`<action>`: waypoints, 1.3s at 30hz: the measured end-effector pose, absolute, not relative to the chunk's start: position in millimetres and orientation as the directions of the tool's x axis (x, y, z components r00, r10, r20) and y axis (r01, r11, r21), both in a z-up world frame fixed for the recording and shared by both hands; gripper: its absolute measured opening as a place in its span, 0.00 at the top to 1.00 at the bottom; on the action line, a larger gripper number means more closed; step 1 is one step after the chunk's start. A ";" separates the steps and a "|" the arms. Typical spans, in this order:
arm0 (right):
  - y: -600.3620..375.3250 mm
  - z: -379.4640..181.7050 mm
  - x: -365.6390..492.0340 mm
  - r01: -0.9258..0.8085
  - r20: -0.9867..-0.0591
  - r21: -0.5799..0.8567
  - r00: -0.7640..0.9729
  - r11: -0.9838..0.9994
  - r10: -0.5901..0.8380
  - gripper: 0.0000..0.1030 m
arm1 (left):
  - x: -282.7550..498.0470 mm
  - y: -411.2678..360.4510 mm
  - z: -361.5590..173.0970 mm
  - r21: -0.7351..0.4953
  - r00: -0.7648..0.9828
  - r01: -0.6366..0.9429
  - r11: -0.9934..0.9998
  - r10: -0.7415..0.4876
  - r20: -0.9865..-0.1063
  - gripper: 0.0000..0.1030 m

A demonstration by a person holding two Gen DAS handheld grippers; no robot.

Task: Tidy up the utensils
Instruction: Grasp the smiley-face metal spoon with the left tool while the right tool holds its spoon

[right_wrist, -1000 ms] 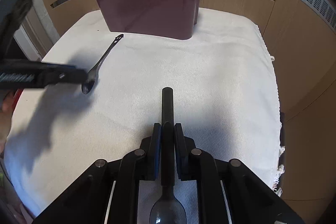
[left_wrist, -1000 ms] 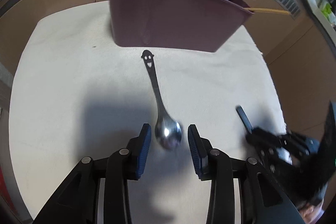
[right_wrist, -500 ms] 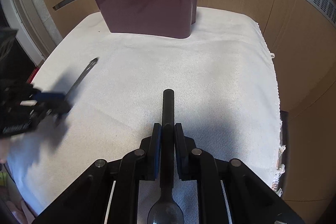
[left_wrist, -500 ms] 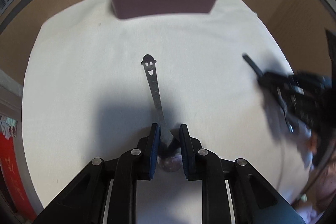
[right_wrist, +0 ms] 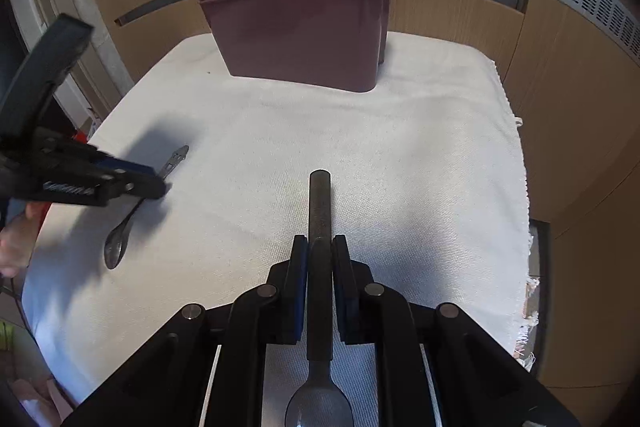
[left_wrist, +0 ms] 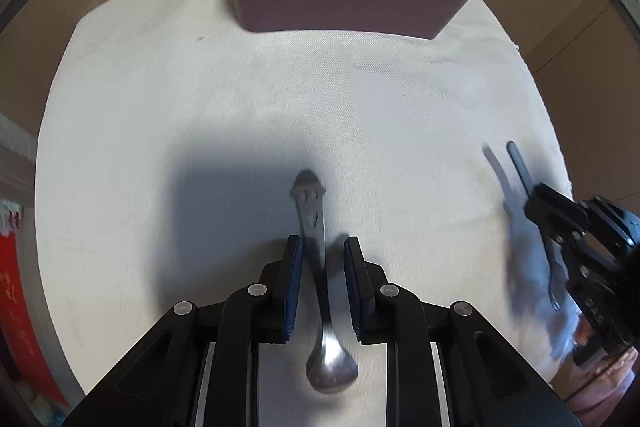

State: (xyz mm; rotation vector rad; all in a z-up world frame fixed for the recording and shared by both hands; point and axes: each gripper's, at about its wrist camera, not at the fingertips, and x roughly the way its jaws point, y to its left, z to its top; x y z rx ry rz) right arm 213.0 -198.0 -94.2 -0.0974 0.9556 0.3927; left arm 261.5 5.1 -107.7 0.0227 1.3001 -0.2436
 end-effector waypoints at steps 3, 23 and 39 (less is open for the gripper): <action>-203.4 -93.6 213.3 -0.359 -0.804 0.112 0.516 0.926 0.297 0.89 | 268.2 -4.4 -107.6 -0.066 0.259 0.230 0.971 -0.127 -0.957 0.81; -198.6 -46.1 187.6 -0.345 -0.702 0.199 0.603 0.917 0.379 0.89 | 167.8 13.5 -19.5 -0.214 0.675 0.194 0.957 -0.289 -0.679 0.90; -198.8 -98.8 212.7 -0.312 -0.824 0.132 0.494 0.941 0.279 0.88 | 196.5 12.4 -58.8 -0.155 0.533 0.187 0.970 -0.233 -0.814 0.87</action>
